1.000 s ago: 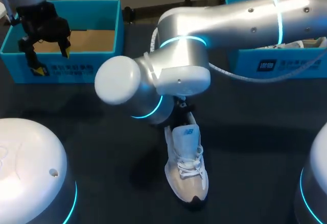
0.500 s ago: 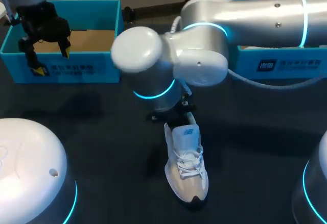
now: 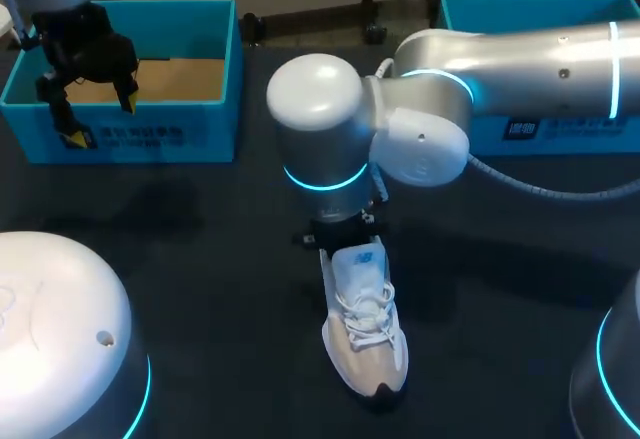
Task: Take the shoe out of the shoebox, open the shoe tongue, remove and reinsert the insole, then place the shoe into the shoebox
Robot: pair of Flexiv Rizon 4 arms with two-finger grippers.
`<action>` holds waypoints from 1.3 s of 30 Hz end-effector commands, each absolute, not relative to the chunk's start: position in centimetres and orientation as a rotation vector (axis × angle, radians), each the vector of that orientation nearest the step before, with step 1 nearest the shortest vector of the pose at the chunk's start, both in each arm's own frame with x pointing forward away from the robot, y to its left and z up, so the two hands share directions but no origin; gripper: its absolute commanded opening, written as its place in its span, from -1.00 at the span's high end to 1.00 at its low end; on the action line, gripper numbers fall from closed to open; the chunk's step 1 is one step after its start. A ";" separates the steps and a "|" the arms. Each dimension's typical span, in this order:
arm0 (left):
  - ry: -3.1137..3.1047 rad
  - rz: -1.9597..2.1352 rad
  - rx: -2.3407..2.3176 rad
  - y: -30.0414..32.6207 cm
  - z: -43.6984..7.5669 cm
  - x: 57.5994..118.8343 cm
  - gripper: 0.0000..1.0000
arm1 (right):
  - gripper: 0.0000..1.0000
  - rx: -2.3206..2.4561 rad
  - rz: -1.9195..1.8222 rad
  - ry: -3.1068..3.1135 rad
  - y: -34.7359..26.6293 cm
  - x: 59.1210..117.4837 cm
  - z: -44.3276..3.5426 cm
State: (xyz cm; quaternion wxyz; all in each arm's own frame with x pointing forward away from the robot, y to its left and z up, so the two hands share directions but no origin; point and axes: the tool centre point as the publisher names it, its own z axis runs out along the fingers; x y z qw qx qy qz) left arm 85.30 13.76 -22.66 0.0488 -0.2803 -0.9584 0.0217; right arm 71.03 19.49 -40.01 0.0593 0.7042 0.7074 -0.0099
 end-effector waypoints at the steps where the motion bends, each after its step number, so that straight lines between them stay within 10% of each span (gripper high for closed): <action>1: -2.921 0.065 -0.856 13.8 -22.7 85.3 -1.00 | 1.00 2.124 -0.007 2.134 19.1 71.1 -39.2; 18: -2.921 0.065 -0.856 13.8 -22.7 85.3 -1.00 | 1.00 1.998 0.070 2.346 16.2 71.7 -34.4; 28: -2.921 0.065 -0.856 13.8 -22.7 85.3 -1.00 | 0.15 2.028 0.006 2.368 16.8 70.3 -34.8; 39: -2.921 0.065 -0.856 13.8 -22.7 85.3 -1.00 | 0.04 2.068 -0.058 2.347 17.7 68.8 -35.2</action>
